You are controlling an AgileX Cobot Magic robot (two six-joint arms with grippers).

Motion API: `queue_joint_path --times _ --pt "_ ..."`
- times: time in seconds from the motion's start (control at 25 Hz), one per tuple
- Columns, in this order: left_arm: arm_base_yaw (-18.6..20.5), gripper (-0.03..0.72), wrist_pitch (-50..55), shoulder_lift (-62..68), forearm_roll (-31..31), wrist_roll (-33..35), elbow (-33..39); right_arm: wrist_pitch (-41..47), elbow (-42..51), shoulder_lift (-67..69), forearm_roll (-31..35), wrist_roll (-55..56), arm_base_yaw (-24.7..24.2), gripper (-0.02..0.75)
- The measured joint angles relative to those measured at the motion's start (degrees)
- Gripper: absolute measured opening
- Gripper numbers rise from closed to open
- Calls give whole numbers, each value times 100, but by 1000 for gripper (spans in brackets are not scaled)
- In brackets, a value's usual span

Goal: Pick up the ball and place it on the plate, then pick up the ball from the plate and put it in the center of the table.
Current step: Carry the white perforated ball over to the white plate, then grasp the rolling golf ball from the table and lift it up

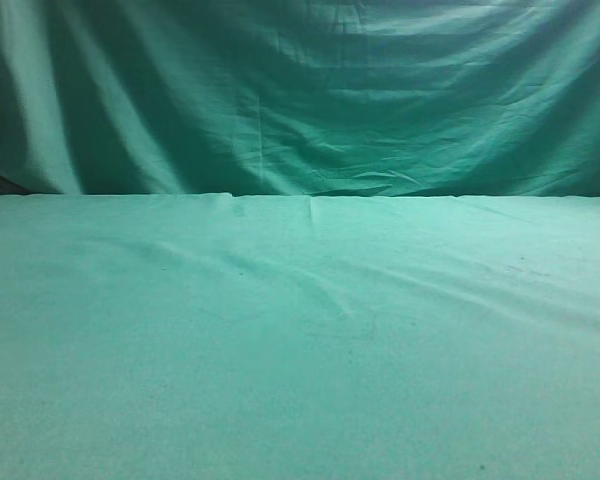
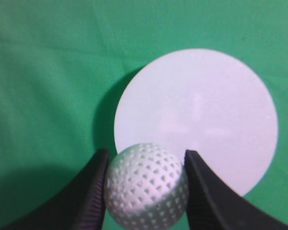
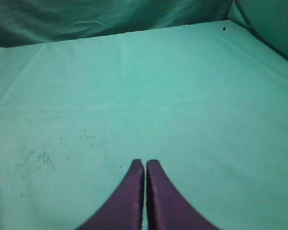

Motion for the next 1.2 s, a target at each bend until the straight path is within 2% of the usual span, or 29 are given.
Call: queue_joint_path --times 0.4,0.56,0.72,0.76,0.88,0.92,1.08,1.2 --pt "0 300 -491 608 32 0 0 0 0 0 0 0 0 0" --pt "0 300 -526 620 -214 0 -12 0 0 0 0 0 0 0" --pt "0 591 -263 620 -567 0 -263 0 0 0 0 0 0 0" --pt "-25 633 -113 620 -636 11 -405 0 0 0 0 0 0 0" --pt "-245 632 456 628 -840 247 -935 0 0 0 0 0 0 0" --pt "-342 564 621 628 -963 332 -1156 0 0 0 0 0 0 0" --pt "-881 377 1130 616 -1278 734 -1887 0 0 0 0 0 0 0" --pt "-1319 216 1197 433 -1373 833 -2063 0 0 0 0 0 0 0"
